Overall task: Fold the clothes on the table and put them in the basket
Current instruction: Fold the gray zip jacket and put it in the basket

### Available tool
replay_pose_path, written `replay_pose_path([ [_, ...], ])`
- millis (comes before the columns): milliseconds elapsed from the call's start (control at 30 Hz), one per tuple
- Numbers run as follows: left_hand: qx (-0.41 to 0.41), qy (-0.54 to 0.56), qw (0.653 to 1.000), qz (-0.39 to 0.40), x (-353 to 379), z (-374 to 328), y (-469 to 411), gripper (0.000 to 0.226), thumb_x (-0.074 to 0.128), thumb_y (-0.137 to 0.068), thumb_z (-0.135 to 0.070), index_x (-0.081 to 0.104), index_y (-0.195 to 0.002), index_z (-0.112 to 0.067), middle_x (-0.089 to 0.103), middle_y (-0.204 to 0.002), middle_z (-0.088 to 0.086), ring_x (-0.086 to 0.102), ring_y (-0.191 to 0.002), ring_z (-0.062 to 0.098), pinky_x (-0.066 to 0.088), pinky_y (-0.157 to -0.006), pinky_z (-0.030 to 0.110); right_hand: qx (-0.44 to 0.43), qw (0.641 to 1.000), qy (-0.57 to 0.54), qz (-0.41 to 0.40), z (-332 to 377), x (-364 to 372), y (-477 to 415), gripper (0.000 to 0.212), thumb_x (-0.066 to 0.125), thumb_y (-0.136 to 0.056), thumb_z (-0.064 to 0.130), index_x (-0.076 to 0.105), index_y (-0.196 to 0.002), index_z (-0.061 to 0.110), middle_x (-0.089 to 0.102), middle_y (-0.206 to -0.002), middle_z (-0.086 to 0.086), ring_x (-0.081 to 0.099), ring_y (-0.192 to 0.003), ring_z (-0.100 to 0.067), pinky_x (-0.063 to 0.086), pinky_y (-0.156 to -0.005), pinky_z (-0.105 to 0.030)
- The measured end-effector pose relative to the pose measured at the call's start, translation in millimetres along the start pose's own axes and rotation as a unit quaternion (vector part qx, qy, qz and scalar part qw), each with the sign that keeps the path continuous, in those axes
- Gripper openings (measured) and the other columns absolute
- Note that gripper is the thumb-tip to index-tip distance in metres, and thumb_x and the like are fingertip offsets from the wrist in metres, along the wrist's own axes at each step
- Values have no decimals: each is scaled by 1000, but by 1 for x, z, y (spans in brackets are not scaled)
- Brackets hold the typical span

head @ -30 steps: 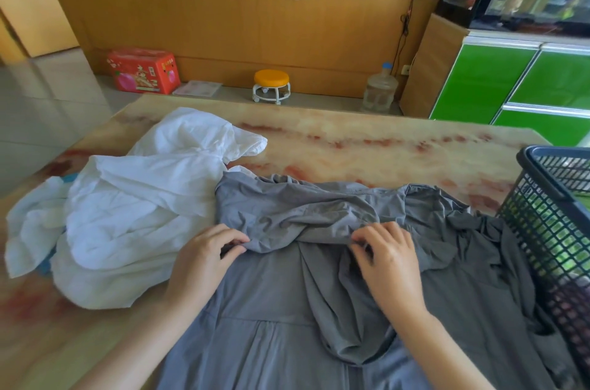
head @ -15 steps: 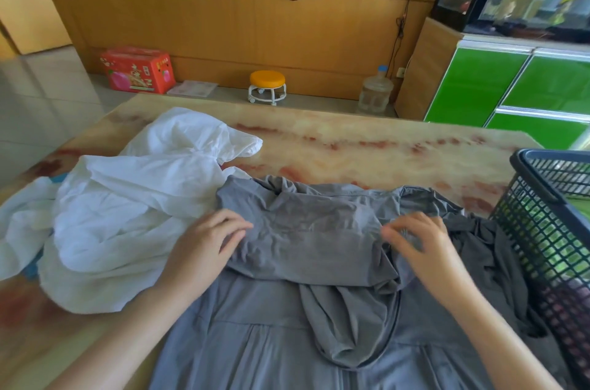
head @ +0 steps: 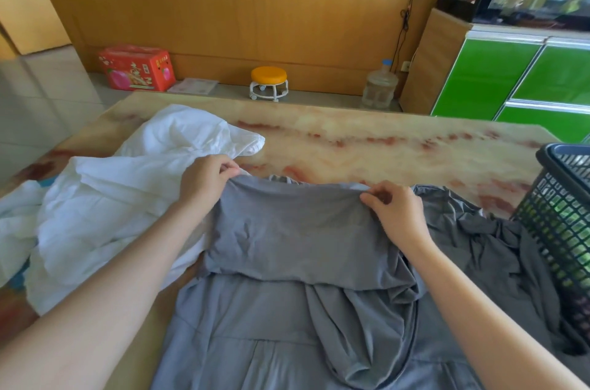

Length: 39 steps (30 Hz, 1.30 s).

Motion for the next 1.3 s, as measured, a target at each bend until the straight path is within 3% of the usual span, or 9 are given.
replay_pose_path([
  [100, -12, -1, 997, -77, -11, 0, -9, 9, 62, -88, -17, 71, -90, -16, 66, -89, -2, 58, -86, 20, 37, -68, 29, 14, 1000, 1, -18, -4, -3, -9, 6, 66, -87, 30, 65, -84, 25, 62, -74, 9, 61, -86, -23, 46, -86, -41],
  [433, 187, 36, 978, 79, 47, -100, 78, 28, 55, -94, -17, 65, -120, -22, 47, -138, -4, 40, -128, 17, 25, -106, 25, 87, 992, -6, 93, -66, -48, 18, 14, 67, -87, 30, 67, -99, 22, 66, -98, 5, 60, -98, -16, 45, -80, -29],
  [633, 173, -73, 931, 312, 134, -137, 136, 55, 24, -98, -54, 4, -148, -44, -10, -158, -10, -12, -145, 10, -5, -118, 45, 92, 970, 150, 166, -90, -42, 42, 58, 69, -76, 57, 56, -125, 27, 56, -121, 4, 42, -120, -24, 38, -100, -39],
  [767, 216, -196, 919, 266, 154, -125, 152, 80, -27, -57, -82, -33, -131, -52, -31, -151, -9, -29, -140, 15, -13, -113, 54, 77, 957, 191, 204, -89, -40, 39, 31, 71, -82, 40, 60, -108, 27, 54, -113, 2, 39, -117, -25, 34, -98, -40],
  [867, 219, -187, 919, 270, 158, -122, 153, 88, -35, -43, -84, -35, -125, -55, -34, -147, -13, -32, -138, 15, -15, -111, 55, 52, 989, 120, 66, -82, -79, 33, 27, 63, -80, 1, 58, -89, 26, 62, -102, -1, 52, -103, -22, 45, -83, -37],
  [1000, 214, -173, 920, 281, 158, -122, 149, 90, -31, -42, -88, -31, -126, -58, -36, -143, -15, -35, -135, 12, -17, -111, 53, -65, 986, 113, -102, -50, -131, 43, 45, 45, -62, -24, 50, -70, 20, 60, -91, -2, 38, -100, -23, 31, -83, -33],
  [1067, 214, -172, 917, 291, 159, -122, 150, 94, -30, -40, -89, -28, -128, -58, -36, -143, -15, -35, -134, 11, -17, -111, 53, -71, 964, 253, 30, -52, -112, 46, 49, 49, -65, -20, 51, -69, 29, 61, -110, -1, 36, -122, -29, 22, -102, -37],
  [1167, 215, -170, 913, 302, 159, -122, 150, 104, -30, -37, -90, -22, -135, -56, -36, -143, -15, -35, -135, 12, -18, -111, 53, 40, 900, 330, 282, -84, -89, 70, 53, 46, -82, -7, 55, -97, 44, 23, -155, 4, 3, -145, -20, -3, -115, -38],
  [1300, 213, -170, 913, 302, 160, -122, 150, 104, -31, -35, -90, -23, -133, -57, -36, -143, -15, -35, -137, 13, -19, -111, 52, 36, 962, 218, 162, -69, -107, 52, 28, 55, -91, 19, 64, -107, 39, 48, -137, 7, 21, -138, -18, 6, -110, -34],
])
Point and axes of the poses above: each hand's wrist, its own y-axis away from the middle knuckle, its own x-axis out of the palm, z = x × y, the point moved 8 cm from there along -y, towards the middle knuckle
